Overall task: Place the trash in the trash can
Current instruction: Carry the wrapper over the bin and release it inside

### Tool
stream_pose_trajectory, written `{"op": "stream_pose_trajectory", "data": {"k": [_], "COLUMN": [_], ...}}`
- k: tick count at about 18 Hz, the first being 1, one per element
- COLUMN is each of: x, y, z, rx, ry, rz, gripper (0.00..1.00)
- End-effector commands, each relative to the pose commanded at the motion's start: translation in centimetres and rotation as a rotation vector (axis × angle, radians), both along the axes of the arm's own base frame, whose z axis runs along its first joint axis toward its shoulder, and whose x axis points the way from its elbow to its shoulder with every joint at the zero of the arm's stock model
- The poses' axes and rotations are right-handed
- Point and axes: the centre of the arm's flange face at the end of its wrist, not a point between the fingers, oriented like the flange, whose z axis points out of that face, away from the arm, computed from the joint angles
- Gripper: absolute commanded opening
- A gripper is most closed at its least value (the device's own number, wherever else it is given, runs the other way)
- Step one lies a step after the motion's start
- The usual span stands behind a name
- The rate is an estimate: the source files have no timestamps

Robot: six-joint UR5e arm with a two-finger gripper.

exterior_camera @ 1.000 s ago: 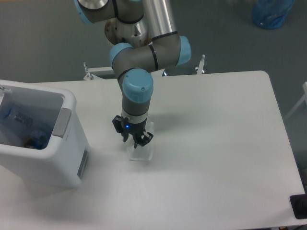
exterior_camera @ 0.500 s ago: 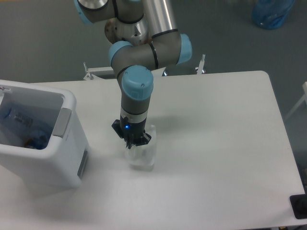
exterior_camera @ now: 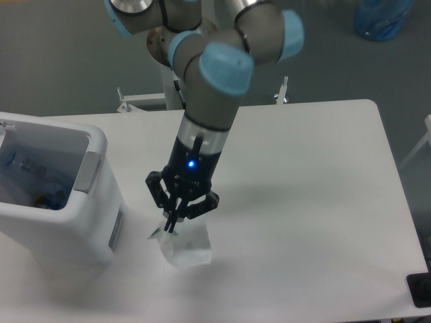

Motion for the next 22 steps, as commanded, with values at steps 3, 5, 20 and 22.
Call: {"op": "stream_pose_trajectory", "data": {"k": [3, 5, 20, 22], "x": [1.0, 3.7, 18.1, 17.7], "y": [0.3, 0.0, -0.4, -0.1], "z": [1.5, 2.0, 2.3, 2.2], "rx": [0.03, 0.047, 0.059, 0.059], "ry": [-0.064, -0.089, -0.116, -0.114], "rz": [0.016, -0.026, -0.244, -0.241], "gripper": [0.0, 0.0, 1.0, 1.0]}}
